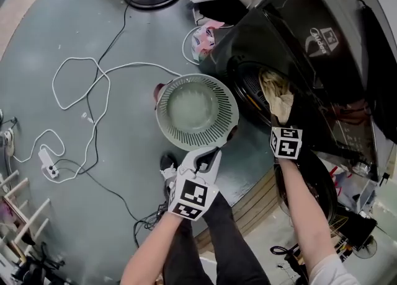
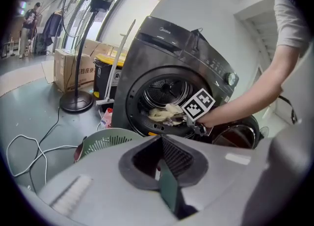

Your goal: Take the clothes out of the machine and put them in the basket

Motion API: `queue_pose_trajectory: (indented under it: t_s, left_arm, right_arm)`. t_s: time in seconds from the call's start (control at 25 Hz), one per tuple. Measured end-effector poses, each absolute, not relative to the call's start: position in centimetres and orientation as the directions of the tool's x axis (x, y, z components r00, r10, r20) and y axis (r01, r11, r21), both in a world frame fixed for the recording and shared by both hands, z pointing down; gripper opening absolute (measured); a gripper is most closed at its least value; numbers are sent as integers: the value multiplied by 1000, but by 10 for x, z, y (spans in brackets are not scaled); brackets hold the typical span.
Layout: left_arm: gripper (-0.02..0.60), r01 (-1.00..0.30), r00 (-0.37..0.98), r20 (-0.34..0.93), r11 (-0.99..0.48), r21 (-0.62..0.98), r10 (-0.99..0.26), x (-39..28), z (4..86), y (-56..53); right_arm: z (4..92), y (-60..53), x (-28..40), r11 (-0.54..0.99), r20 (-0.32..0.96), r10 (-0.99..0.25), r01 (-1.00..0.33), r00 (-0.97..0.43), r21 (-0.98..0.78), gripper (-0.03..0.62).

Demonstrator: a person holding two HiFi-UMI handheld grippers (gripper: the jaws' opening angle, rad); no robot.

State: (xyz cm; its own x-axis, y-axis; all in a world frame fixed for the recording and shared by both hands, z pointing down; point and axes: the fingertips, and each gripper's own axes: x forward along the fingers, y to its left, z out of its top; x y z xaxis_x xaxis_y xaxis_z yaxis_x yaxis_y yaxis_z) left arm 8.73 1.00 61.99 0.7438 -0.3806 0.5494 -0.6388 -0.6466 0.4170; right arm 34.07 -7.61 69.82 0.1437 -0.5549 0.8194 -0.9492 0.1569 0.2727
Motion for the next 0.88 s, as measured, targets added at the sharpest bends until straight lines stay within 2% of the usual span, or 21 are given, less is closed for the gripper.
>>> queue_pose_trajectory:
  t_s: [0.24,0.48,0.68,0.88]
  left_arm:
    - [57,-616,749,559,-685,389,-356,84,606,9]
    - [61,-572,785,515,-721,391,-344,89,596,5]
    - [204,-529,801,501,-779,336,-328,92,596,-6]
    - [345,-505,819,446,-823,262,-361,104,588,-29]
  right_arm:
    - [649,-78,306,140,745,-662,-963,82,230,133]
    - [599,-90,270,175,694,-719,-972,-18,156,133]
    - [551,-102,244,208,621,-776,-974,-111,86,133]
    - [509,-89,210,303,555,-785,-952,-274,-42,133]
